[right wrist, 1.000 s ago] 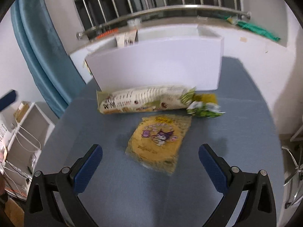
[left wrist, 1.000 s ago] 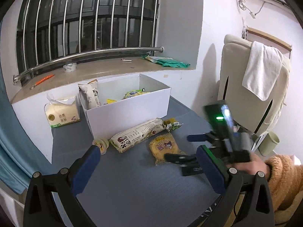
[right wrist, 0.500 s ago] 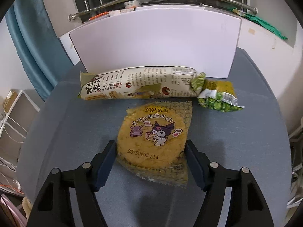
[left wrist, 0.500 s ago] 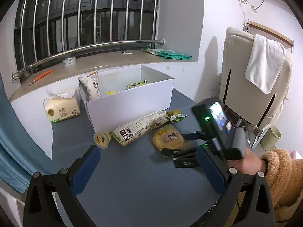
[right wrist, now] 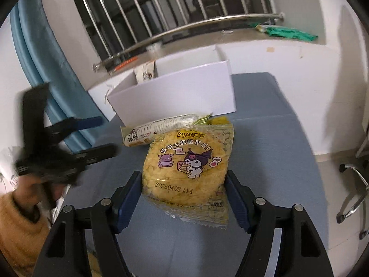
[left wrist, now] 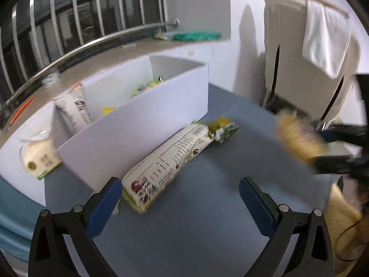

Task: Organize snacks
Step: 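Grasp the long white bread roll pack with the left gripper while the right holds the cake pack, then carry both packs into the white box and open both grippers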

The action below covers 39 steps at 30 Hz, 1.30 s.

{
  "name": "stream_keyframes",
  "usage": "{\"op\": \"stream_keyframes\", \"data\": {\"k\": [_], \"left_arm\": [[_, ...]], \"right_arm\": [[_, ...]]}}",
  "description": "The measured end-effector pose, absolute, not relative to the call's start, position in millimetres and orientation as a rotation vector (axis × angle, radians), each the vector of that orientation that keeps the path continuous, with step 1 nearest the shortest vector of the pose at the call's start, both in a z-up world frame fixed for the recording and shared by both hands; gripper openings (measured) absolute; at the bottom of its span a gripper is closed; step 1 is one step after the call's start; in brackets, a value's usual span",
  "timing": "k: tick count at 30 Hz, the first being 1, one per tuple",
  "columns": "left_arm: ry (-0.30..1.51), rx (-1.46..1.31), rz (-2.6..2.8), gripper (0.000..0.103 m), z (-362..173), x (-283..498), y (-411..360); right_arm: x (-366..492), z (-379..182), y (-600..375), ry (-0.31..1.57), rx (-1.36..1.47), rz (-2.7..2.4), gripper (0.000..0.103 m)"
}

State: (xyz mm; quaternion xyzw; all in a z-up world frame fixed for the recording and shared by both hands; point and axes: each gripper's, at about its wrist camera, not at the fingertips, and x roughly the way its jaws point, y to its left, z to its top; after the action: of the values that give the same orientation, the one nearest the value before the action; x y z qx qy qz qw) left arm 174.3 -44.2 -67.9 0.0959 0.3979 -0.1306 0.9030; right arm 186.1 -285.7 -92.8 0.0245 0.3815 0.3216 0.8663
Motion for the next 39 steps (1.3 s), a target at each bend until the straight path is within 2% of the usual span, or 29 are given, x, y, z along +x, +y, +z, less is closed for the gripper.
{"op": "stream_keyframes", "data": {"k": [12,15,22,24,33,39], "left_arm": [[0.966,0.251,-0.216,0.1,-125.9,255.6,-54.6],[0.983,0.235,-0.197,0.074,-127.8,264.8,-49.3],[0.961,0.174,-0.302,0.043,-114.9,243.5,-46.7],[0.936,0.147,-0.303,0.039,-108.0,230.3,-45.7],[0.791,0.005,-0.298,0.036,-63.7,165.8,-29.8],[0.631,-0.07,-0.269,0.036,-11.7,133.4,-2.2]], "right_arm": [[166.1,-79.6,-328.4,0.764,0.089,0.638,0.075],[164.7,-78.3,-331.0,0.762,0.085,0.642,0.075],[168.3,-81.6,-323.4,0.765,0.08,0.667,0.075],[168.6,-80.4,-320.6,0.759,0.076,0.676,0.075],[172.4,-71.8,-300.2,0.742,0.05,0.719,0.075],[181.2,-53.0,-277.5,0.702,0.008,0.758,0.075]]}}
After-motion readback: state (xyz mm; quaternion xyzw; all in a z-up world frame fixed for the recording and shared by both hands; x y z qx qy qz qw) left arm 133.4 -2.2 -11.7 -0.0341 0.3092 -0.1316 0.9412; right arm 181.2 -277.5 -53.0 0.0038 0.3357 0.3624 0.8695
